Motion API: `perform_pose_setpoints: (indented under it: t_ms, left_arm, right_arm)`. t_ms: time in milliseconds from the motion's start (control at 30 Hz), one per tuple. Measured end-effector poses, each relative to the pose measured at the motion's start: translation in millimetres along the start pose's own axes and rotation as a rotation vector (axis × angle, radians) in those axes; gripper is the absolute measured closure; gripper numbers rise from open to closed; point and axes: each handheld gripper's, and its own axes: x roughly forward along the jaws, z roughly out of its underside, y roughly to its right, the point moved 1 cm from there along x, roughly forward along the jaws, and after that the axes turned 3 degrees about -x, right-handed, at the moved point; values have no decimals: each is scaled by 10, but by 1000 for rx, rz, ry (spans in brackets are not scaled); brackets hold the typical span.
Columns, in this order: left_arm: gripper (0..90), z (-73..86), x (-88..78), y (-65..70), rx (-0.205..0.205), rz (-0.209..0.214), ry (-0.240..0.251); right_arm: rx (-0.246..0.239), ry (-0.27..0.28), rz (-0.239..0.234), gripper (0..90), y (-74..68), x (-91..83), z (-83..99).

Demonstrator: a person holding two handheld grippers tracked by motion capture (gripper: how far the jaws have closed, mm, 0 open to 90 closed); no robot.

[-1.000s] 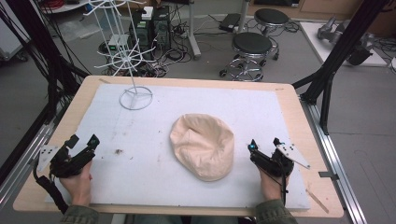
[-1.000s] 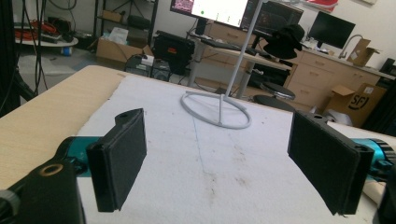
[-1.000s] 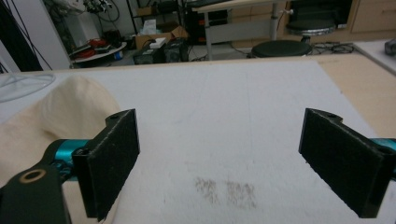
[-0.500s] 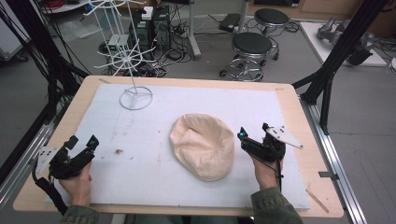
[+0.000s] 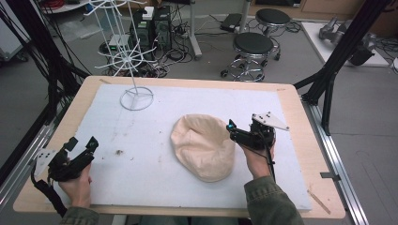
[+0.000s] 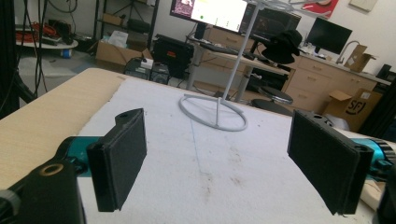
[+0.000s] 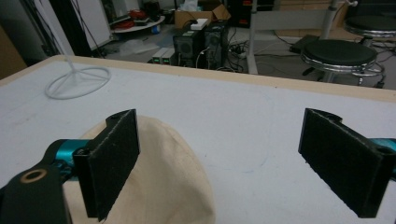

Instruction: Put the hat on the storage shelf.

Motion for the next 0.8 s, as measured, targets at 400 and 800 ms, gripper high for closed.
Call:
perform_pose_setpoints:
  t_ms: [400,800]
  left_arm:
    - [198,7,-24,-23,-25,6,8]
    - [198,-4,-66,-41,-34,-31,33]
  right_arm:
    - [9,-91,-26,118,15,219,-58]
    - [-24,-295,-87,118,-70,523,108]
